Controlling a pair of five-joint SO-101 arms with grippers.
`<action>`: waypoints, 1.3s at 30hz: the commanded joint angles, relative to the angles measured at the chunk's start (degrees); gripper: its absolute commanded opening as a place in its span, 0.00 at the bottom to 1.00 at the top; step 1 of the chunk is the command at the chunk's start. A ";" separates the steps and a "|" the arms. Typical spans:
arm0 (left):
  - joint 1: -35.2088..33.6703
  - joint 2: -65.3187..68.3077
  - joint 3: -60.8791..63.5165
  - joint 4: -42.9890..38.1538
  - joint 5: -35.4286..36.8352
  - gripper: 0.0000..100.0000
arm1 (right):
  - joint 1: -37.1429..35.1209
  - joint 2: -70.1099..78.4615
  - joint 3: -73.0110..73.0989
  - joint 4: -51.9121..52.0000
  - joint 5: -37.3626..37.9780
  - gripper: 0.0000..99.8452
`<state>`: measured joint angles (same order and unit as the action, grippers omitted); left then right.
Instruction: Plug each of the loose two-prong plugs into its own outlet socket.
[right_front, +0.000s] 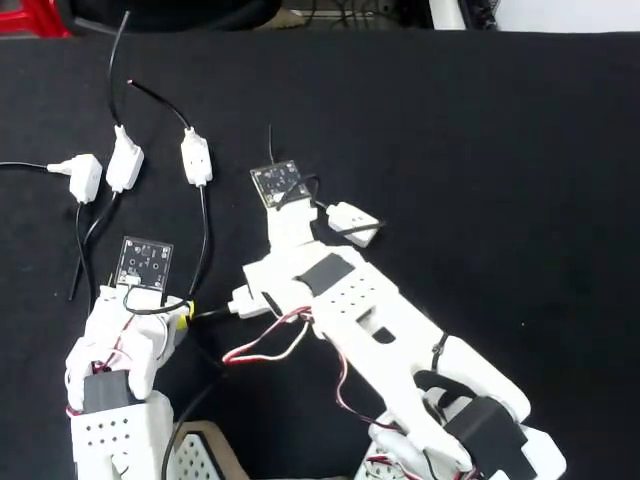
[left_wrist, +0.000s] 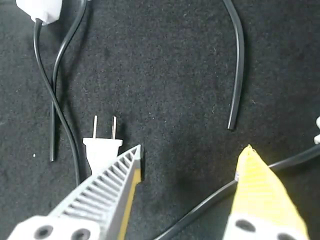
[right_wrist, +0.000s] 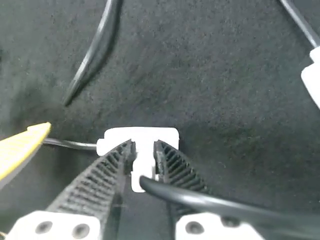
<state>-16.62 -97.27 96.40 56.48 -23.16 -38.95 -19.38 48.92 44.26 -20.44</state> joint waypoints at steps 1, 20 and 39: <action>-0.75 -0.44 0.40 0.00 -0.26 0.30 | 1.58 -1.89 0.22 -1.67 -0.53 0.01; -0.75 -0.44 0.40 0.00 -0.26 0.30 | 2.81 -2.33 6.29 -11.69 3.08 0.01; -0.75 -0.44 0.40 0.00 -0.26 0.30 | 0.09 -10.86 12.09 -15.03 0.18 0.01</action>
<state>-16.62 -97.27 96.40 56.48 -23.16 -38.42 -31.43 61.76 31.52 -19.38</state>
